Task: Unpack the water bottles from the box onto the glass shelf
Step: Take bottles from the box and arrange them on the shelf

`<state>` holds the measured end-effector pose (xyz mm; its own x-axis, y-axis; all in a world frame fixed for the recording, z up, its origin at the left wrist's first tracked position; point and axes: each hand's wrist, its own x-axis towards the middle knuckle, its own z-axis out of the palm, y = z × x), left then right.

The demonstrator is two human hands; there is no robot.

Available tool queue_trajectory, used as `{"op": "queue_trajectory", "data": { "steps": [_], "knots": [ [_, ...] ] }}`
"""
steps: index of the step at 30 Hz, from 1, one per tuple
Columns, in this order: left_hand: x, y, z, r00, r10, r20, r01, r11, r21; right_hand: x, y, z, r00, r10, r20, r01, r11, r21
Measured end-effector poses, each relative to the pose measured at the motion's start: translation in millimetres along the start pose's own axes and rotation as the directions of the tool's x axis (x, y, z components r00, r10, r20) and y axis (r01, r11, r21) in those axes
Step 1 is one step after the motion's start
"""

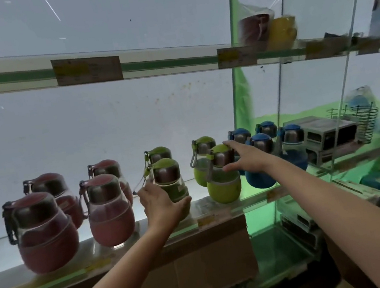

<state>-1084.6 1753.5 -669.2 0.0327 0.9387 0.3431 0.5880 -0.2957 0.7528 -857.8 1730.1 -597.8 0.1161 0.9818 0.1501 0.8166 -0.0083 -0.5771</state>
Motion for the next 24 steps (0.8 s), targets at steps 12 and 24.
{"op": "queue_trajectory", "data": {
  "steps": [12, 24],
  "knots": [
    [3.2, -14.1, 18.9, 0.999, -0.040, -0.008, 0.039, 0.994, -0.100, 10.8, 23.3, 18.9, 0.998, -0.055, 0.038, 0.050, 0.991, 0.128],
    [-2.6, -19.5, 25.3, 0.998, -0.058, -0.036, 0.055, 0.995, -0.078, 14.3, 65.3, 59.7, 0.997, -0.080, 0.008, 0.073, 0.939, 0.336]
  ]
}}
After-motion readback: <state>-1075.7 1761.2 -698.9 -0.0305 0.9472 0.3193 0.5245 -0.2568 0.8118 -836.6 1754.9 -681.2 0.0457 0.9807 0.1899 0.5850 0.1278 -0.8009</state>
